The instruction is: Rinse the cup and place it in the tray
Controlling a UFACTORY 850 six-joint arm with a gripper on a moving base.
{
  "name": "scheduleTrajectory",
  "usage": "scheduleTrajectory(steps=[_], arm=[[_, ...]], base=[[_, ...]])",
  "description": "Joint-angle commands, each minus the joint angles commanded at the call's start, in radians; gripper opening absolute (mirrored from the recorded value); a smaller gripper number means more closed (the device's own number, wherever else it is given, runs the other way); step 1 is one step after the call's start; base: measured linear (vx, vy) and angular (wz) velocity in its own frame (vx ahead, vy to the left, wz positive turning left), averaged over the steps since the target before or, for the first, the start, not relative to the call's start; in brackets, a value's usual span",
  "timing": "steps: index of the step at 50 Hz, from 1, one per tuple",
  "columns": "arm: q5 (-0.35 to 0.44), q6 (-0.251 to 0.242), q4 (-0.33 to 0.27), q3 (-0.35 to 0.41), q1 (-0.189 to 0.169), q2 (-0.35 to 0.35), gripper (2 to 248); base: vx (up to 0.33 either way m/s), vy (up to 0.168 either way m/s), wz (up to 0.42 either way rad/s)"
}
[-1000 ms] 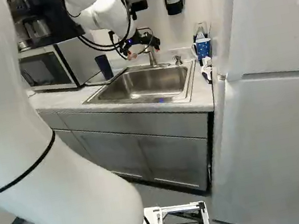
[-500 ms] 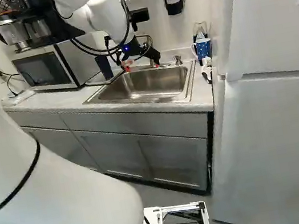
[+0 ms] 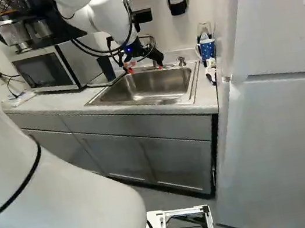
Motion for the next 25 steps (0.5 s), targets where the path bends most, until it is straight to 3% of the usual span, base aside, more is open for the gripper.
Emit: scheduleTrajectory(steps=[25], arm=[[0.0,0.0,0.0,0.0,0.0,0.0,247]], base=[[0.0,0.0,0.0]])
